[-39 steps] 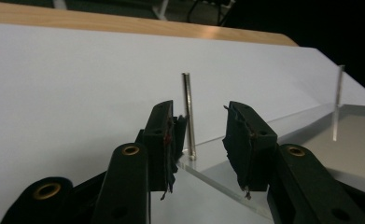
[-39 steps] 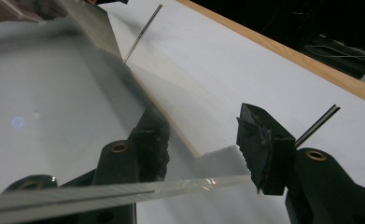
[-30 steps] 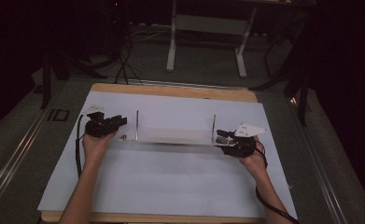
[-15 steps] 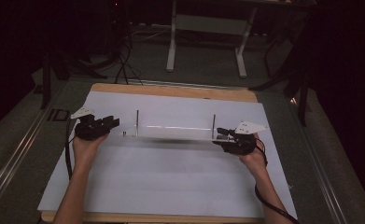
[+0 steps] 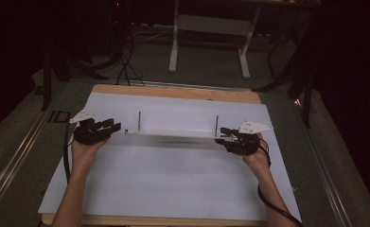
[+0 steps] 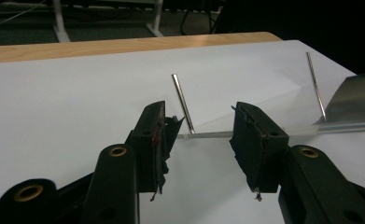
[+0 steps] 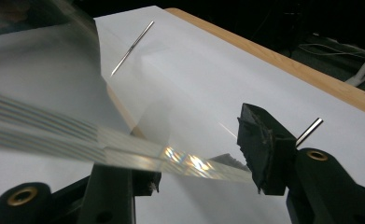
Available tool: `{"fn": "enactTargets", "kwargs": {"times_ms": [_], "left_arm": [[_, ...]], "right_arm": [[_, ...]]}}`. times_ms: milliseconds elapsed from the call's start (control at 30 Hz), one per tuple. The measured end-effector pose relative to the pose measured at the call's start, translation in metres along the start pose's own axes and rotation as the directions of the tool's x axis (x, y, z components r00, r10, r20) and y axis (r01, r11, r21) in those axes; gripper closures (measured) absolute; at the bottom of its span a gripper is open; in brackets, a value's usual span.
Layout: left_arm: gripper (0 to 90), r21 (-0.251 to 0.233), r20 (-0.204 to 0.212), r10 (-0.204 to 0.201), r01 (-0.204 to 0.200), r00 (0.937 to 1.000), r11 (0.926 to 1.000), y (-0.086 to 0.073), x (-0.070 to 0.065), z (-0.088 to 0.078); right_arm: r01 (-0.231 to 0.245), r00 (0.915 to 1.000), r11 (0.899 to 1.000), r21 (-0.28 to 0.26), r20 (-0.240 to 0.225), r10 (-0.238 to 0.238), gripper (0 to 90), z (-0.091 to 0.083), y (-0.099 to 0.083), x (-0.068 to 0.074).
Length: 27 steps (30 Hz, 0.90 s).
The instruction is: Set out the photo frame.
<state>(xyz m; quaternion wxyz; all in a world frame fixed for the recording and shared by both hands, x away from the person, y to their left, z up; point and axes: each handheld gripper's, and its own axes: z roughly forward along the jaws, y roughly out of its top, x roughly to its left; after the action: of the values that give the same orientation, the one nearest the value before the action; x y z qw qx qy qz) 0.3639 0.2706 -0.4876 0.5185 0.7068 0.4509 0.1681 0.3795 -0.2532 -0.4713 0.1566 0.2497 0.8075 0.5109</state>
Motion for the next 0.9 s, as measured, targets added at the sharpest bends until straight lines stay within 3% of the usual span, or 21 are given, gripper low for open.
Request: {"fn": "enactTargets", "kwargs": {"times_ms": [167,900], "left_arm": [[52.4,-0.007,0.029,0.024,-0.024,0.9993,0.9997,0.0,-0.003,0.001],[50.8,-0.012,0.065,0.103,-0.103,0.9925,0.9946,0.004,-0.014,0.004]], "right_arm": [[-0.005,1.0,1.0,-0.005,0.003,0.005,51.0,0.0,0.002,-0.001],[-0.03,0.9991,0.999,-0.024,0.028,0.03,50.2,0.003,0.008,-0.006]]}}
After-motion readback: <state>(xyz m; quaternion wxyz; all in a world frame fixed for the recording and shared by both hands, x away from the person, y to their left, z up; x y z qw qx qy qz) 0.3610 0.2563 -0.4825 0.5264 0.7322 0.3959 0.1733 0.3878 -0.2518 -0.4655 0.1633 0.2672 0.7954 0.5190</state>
